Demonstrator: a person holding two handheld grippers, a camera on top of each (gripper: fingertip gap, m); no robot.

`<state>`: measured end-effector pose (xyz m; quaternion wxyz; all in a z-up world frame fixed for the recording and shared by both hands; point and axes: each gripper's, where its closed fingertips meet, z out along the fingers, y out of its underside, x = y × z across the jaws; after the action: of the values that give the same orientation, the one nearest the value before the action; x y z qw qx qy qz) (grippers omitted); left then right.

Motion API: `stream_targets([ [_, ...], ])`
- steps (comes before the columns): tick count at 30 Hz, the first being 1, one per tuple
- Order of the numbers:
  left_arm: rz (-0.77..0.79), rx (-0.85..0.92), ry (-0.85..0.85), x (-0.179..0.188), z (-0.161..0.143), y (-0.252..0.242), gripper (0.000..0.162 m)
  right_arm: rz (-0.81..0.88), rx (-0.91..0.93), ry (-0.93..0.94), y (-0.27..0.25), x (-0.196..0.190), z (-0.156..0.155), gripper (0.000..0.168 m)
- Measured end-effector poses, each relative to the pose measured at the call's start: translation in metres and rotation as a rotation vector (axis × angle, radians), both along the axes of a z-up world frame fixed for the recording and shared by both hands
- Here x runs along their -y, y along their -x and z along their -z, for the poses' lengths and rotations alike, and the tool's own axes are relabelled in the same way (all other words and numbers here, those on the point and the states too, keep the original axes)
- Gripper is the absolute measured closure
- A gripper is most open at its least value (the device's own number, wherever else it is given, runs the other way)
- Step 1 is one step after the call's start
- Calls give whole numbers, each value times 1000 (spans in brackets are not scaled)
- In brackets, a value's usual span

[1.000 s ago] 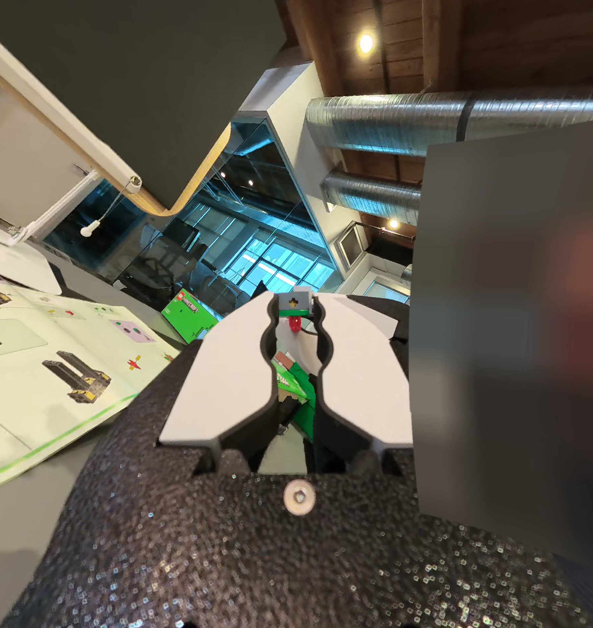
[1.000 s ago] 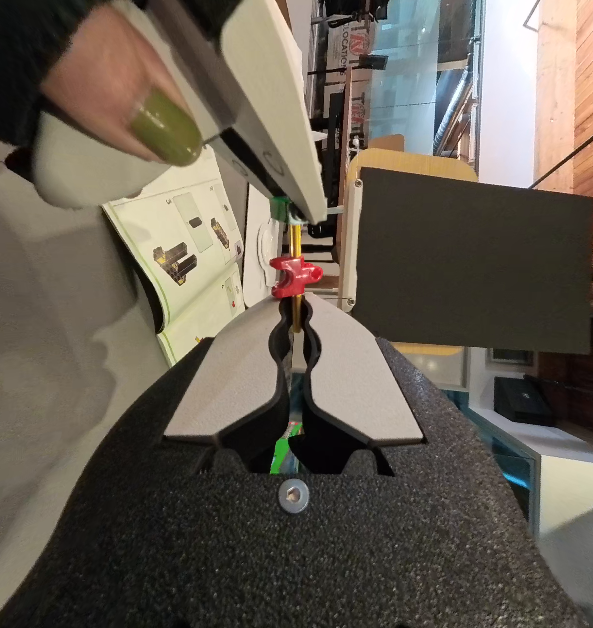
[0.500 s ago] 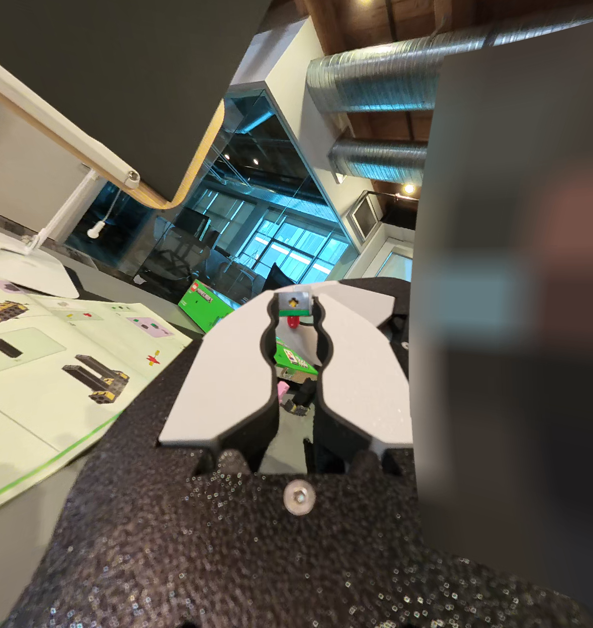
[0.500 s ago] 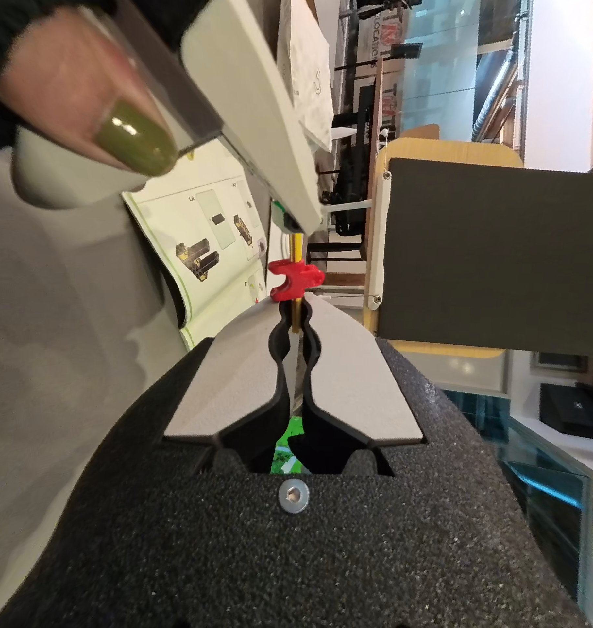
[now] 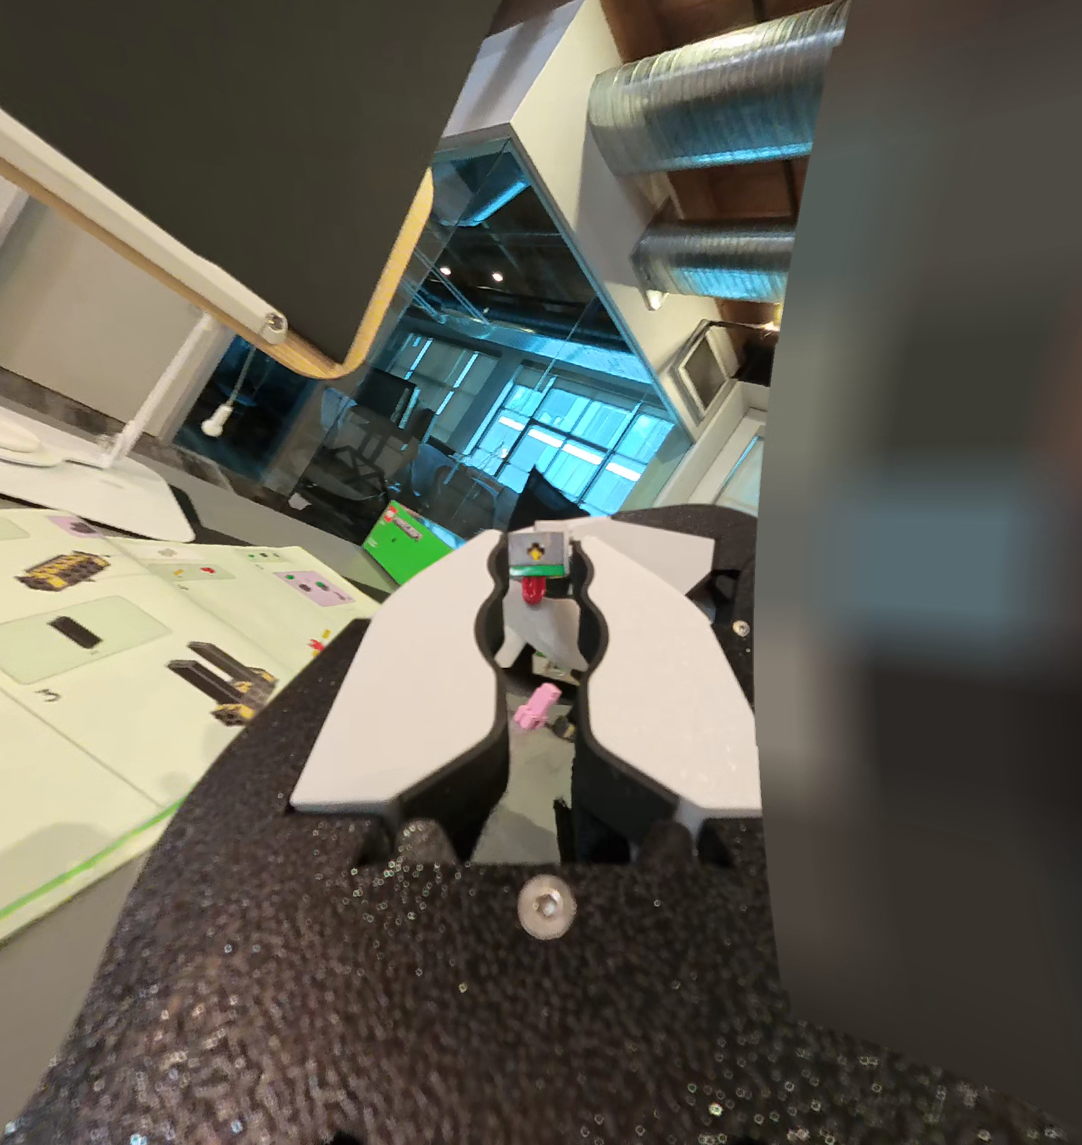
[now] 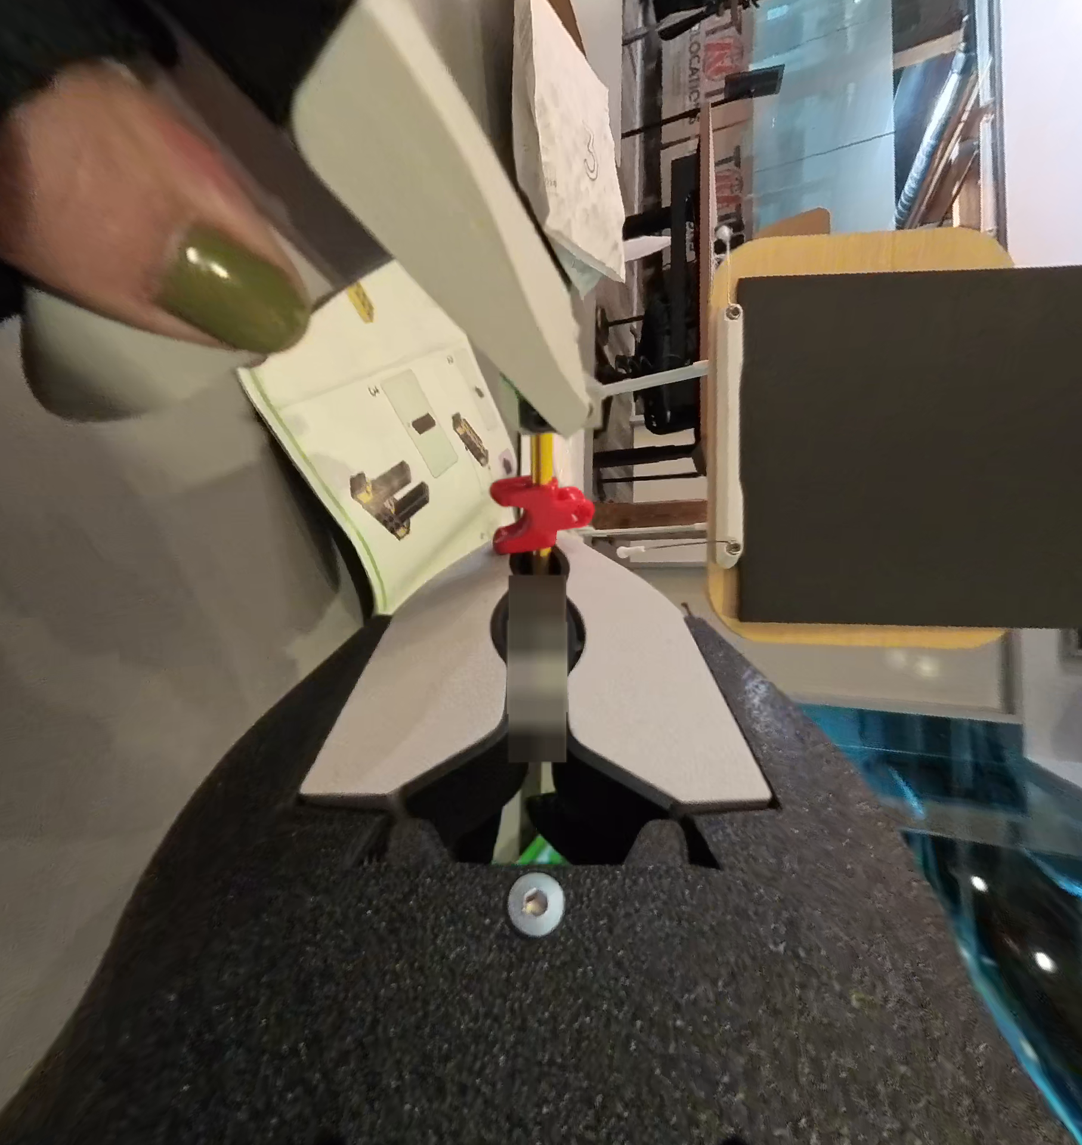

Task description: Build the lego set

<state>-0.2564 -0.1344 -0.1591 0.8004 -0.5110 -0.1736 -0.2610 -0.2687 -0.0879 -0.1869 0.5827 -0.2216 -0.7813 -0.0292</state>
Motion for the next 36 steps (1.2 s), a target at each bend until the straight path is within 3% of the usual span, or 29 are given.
stream_targets([
  [22,-56,-360,213,-15,11,-22,143,88,-290,290,-14,-8,21,166],
  [36,-62,-378,250,-18,13,-22,143,109,-292,293,-16,-10,23,166],
])
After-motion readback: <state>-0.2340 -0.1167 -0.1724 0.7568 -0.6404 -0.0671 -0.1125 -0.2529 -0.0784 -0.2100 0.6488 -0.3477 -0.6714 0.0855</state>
